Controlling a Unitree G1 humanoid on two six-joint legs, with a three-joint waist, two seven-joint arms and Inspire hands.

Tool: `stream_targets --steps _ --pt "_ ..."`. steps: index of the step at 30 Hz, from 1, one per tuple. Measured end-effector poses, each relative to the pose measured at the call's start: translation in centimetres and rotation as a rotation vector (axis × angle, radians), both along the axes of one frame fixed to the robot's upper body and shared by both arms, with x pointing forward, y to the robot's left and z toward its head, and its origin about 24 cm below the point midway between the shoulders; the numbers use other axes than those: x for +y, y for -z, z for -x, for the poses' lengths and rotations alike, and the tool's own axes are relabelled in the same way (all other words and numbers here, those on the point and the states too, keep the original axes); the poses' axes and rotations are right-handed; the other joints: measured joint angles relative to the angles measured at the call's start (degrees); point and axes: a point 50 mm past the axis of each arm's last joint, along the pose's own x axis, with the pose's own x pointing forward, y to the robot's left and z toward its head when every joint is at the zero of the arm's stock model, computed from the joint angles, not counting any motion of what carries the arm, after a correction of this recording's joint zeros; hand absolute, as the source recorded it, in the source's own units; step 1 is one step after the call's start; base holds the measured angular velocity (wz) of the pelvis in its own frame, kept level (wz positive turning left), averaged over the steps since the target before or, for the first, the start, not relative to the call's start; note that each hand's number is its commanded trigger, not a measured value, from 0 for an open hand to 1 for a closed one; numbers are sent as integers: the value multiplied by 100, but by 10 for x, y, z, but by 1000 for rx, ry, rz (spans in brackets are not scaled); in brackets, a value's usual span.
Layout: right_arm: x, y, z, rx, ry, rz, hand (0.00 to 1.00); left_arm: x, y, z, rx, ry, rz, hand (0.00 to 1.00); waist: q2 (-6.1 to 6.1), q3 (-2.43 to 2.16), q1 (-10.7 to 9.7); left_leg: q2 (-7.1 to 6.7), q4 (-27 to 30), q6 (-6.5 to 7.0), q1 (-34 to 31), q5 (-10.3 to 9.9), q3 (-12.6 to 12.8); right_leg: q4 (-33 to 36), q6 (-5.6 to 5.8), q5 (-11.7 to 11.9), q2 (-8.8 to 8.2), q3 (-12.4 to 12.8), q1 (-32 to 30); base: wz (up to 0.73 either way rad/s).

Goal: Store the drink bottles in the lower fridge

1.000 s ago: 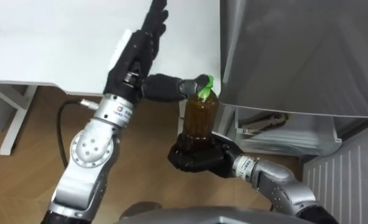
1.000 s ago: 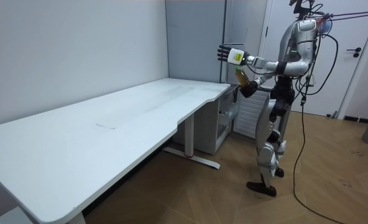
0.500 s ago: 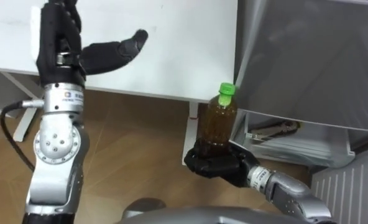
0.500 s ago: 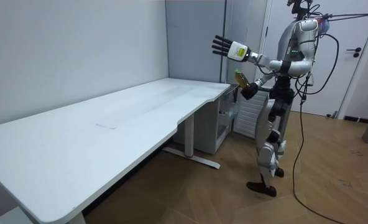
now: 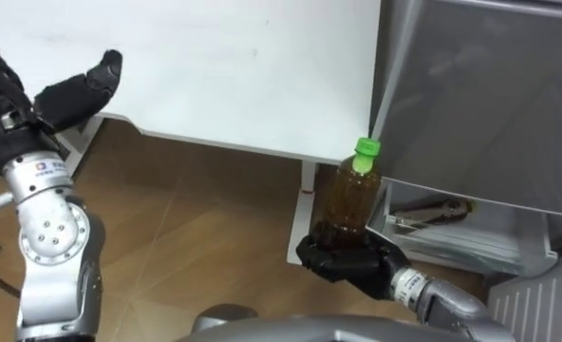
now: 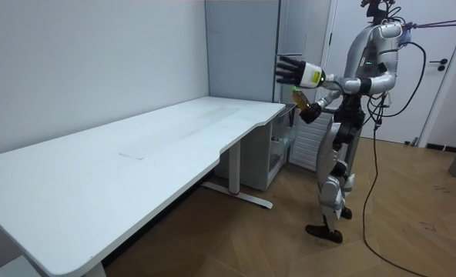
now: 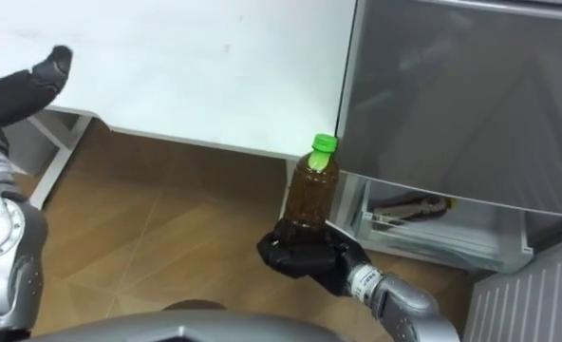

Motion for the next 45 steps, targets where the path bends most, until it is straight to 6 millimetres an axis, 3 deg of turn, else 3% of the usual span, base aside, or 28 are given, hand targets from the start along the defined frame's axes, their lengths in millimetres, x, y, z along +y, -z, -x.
stream_targets --steps 3,5,9,18,25,32,45 --pt "3 1 1 13 2 8 100 7 28 12 121 -64 34 0 -78 -46 59 -6 5 2 6 3 2 -52 1 1 -1 -1 17 0" --pt "4 2 1 20 -2 14 100 6 49 19 221 -78 50 0 -96 -51 105 -7 13 3 11 3 4 -53 1 1 -1 4 27 0" --pt "7 2 -2 22 -8 26 100 -7 101 44 483 -58 118 0 -129 -13 124 -1 -19 2 7 1 17 -56 1 2 0 7 6 0" --pt "13 3 -7 50 30 45 100 -17 157 99 810 -89 304 0 -236 18 77 -4 -78 1 -37 0 41 -131 6 5 3 7 -11 0" --pt "15 0 -17 47 49 24 100 -16 175 128 967 -98 344 0 -268 35 41 -4 -158 1 -36 0 37 -134 7 6 5 7 -24 0" --pt "15 -3 -21 45 71 -10 100 -23 189 154 1122 -52 402 0 -285 39 -166 -4 -165 1 -122 -2 43 -134 16 17 3 -2 -100 0" --pt "5 -1 -20 81 121 -9 100 -30 202 197 1411 171 450 0 -174 8 -409 12 -173 21 -112 -13 183 -129 32 43 0 136 -104 -5"
